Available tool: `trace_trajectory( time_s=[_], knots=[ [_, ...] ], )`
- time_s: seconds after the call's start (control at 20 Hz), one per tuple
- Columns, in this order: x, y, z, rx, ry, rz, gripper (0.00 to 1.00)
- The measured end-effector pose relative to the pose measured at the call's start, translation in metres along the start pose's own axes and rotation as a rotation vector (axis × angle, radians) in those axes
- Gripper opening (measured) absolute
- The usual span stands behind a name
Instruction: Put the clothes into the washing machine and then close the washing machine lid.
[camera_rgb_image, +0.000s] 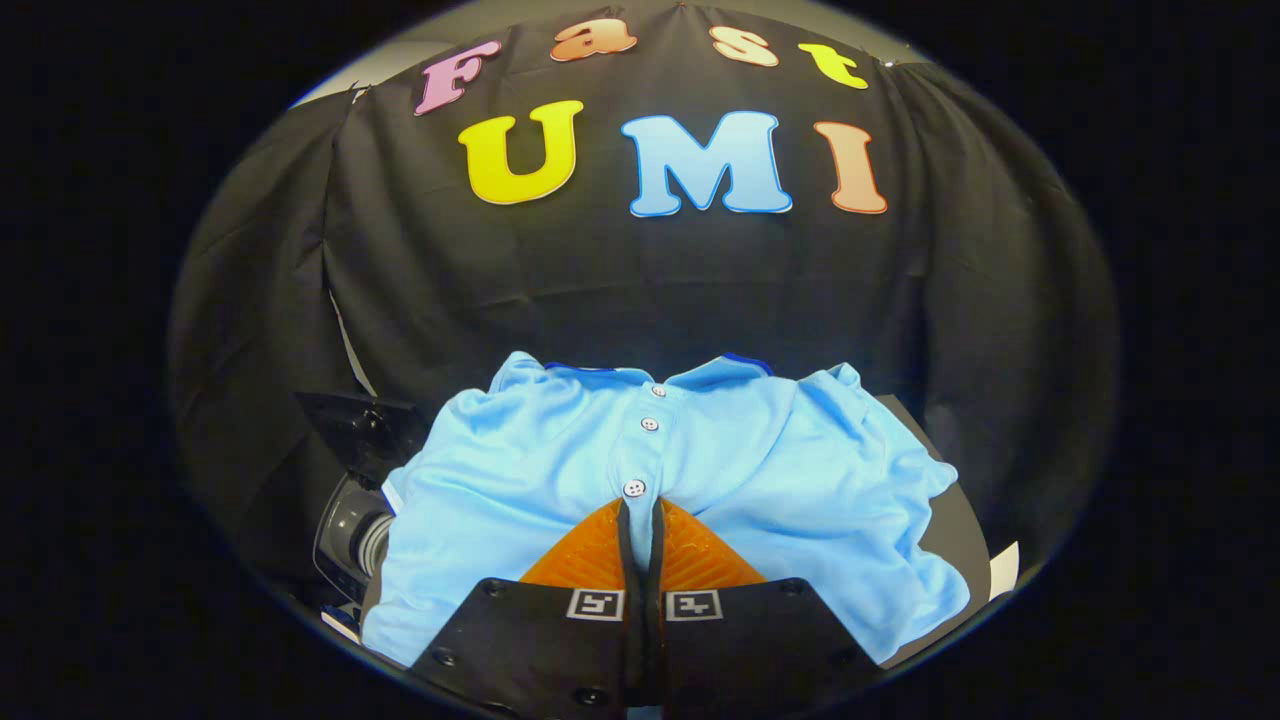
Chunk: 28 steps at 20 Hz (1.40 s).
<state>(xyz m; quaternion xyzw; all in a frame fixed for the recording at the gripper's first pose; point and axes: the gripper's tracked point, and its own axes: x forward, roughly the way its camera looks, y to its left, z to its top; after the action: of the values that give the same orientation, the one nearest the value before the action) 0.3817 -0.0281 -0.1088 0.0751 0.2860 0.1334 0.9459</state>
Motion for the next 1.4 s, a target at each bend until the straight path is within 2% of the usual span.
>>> trace_trajectory(
  time_s=[0.45, 0.8, 1.1, 1.4],
  knots=[
    [-0.05, 0.03, 0.078, 0.09, -0.163, 0.087, 0.01],
    [-0.096, 0.086, 0.138, 0.022, -0.29, 0.167, 0.01],
    [-0.121, 0.137, 0.159, -0.016, -0.333, 0.233, 0.01],
    [-0.132, 0.196, 0.158, -0.073, -0.337, 0.302, 0.01]
  ],
)
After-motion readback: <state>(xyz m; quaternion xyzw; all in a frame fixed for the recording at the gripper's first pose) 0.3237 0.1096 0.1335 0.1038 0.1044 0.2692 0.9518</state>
